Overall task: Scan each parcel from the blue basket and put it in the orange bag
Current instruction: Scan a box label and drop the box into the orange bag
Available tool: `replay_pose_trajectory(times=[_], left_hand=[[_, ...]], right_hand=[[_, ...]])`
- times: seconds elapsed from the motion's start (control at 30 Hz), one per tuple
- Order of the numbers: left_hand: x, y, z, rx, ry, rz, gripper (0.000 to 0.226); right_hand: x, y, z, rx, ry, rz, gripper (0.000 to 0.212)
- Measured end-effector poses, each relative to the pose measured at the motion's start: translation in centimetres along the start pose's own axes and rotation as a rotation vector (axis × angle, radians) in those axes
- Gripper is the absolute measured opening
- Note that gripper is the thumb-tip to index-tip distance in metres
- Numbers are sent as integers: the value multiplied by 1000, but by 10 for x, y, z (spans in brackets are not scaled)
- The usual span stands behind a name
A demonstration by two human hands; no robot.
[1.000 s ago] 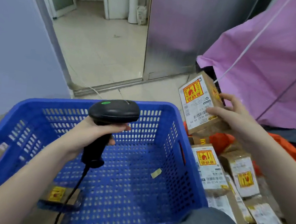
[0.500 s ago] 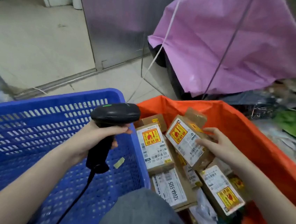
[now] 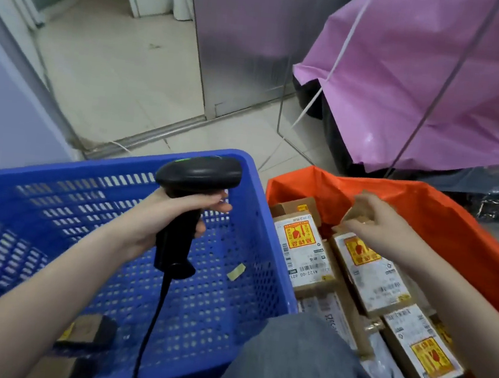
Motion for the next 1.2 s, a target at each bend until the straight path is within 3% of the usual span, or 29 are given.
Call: replay_pose_trajectory(times=[0.23, 0.37, 0.47, 0.63, 0.77, 0.93, 1.2], left_hand=[[-109, 17, 53, 58, 175, 50, 44], [-187, 0, 91, 31, 282, 54, 85], [-236, -20, 116, -37, 364, 76, 94], [-289, -52, 138, -145, 424, 115, 62], [-319, -80, 126, -303, 451, 179, 22], [-338, -112, 100, -443, 423, 295, 25], [-368, -146, 57, -337, 495, 420, 18]], right_hand=[[50, -156, 6, -293, -77, -48, 57], [108, -232, 20, -418, -250, 48, 55], [156, -275, 29, -495, -328, 98, 57], [241, -318, 42, -569, -458, 192, 57], [305, -326, 48, -596, -575, 279, 62], [362, -314, 48, -600, -672, 376, 69], [441, -284, 38, -589, -817, 496, 78]])
Point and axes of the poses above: each hand's wrist, its own z-axis away from the middle knuckle, its own x-axis out of the palm, y = z × x, the point moved 1 cm from there along -z, towards the middle knuckle, and after that the axes turned 10 degrees about z, right-handed, at the moved point
